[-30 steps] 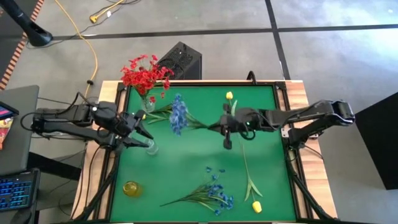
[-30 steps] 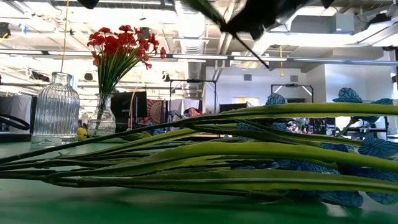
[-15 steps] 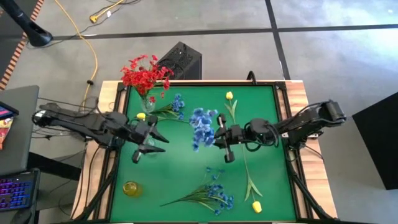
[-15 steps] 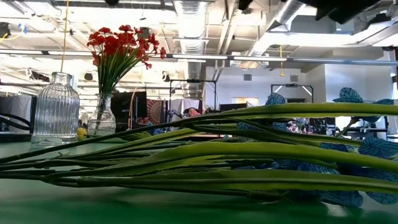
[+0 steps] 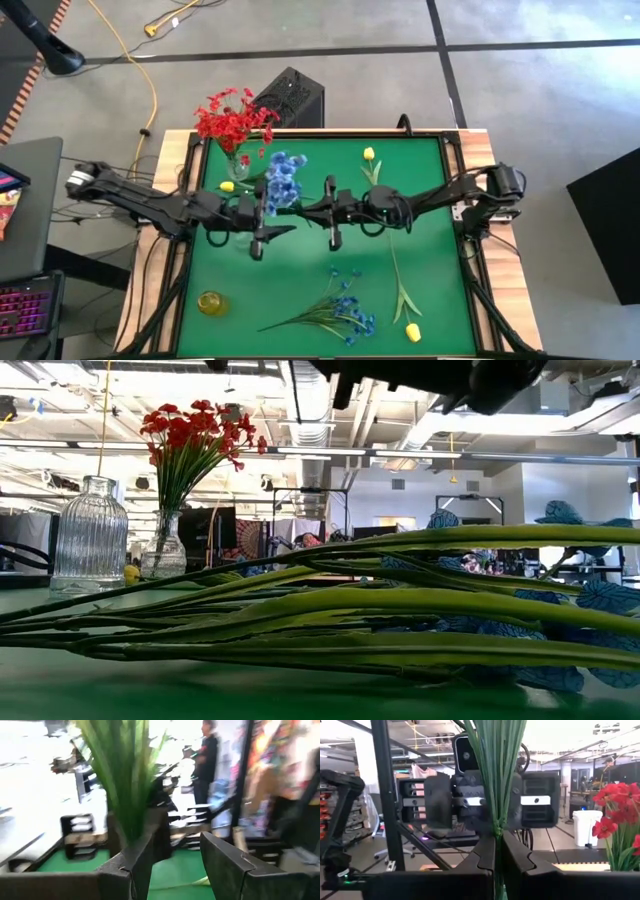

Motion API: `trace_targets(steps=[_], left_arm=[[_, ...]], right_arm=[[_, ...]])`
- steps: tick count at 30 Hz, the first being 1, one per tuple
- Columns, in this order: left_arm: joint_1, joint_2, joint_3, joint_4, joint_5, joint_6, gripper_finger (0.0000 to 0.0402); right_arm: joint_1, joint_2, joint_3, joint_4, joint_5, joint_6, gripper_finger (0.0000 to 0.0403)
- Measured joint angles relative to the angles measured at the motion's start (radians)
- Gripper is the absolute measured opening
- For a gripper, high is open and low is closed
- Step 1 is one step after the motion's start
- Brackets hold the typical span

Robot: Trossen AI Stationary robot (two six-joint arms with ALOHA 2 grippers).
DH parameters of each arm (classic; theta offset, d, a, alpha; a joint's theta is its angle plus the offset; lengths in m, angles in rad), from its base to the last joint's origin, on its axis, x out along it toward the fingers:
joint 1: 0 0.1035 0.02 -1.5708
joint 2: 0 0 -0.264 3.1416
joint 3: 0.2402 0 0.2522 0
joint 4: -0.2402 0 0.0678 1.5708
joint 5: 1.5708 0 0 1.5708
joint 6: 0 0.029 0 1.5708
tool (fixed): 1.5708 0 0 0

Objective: Sort flowers into vase by color
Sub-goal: Put the top right blue flowers into the bottom transparent vase

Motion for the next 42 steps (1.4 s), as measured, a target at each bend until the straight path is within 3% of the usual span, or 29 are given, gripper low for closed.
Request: trace_targets(steps=[9, 20, 25, 30, 42], left_arm=[[0.009, 0.013, 0.0, 0.002, -0.117, -0.035, 0.0153], [0.012, -0.044, 0.0, -0.13, 0.029, -0.016, 0.0153], [0.013, -0.119, 0.0, -0.17, -0.035, -0.024, 0.0153], [0.013, -0.125, 0.0, -0.139, -0.068, -0.027, 0.0153], [0.034, 0.02, 0.0, 0.076, -0.042, -0.019, 0.0153]], right_arm=[[-0.018, 0.007, 0.001, -0.02, 0.008, -0.003, 0.0039], [-0.016, -0.022, 0.001, -0.055, 0.0, -0.041, 0.0039], [-0.003, -0.036, 0.0, -0.074, 0.0, -0.043, 0.0039], [0.011, -0.03, 0.0, -0.036, 0.0, -0.042, 0.0039], [0.019, -0.023, 0.0, -0.026, 0.002, -0.041, 0.0039]])
